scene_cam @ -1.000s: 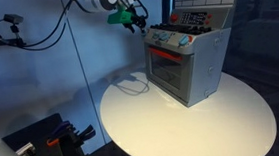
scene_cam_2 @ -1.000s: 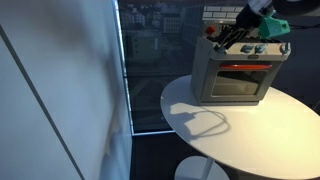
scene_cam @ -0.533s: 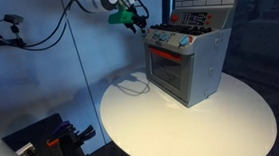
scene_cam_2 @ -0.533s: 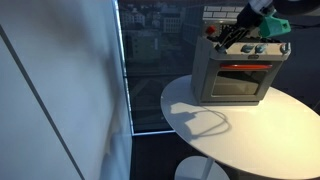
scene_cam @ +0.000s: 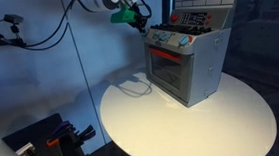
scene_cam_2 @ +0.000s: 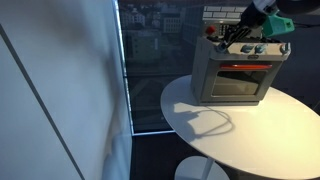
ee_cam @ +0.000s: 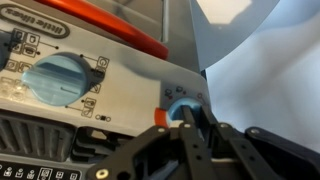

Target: Turn the far right blue stove dial a little to the right

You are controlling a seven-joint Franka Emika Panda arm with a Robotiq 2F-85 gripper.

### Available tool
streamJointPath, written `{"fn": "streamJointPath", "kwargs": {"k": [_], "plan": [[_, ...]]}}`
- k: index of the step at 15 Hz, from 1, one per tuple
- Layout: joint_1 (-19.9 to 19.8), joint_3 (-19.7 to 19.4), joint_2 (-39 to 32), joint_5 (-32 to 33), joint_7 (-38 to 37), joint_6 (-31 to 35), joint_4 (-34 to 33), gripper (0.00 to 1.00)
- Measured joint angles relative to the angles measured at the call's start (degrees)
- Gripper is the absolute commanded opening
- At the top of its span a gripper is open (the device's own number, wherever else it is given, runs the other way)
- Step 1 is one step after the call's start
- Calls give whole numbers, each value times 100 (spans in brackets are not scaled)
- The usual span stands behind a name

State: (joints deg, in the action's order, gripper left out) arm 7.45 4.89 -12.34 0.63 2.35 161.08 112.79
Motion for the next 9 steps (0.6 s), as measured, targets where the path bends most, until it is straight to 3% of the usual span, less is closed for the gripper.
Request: {"fn": "streamJointPath", "kwargs": {"k": [9], "plan": [[2, -13, 6, -2, -287, 1, 2, 6]]}}
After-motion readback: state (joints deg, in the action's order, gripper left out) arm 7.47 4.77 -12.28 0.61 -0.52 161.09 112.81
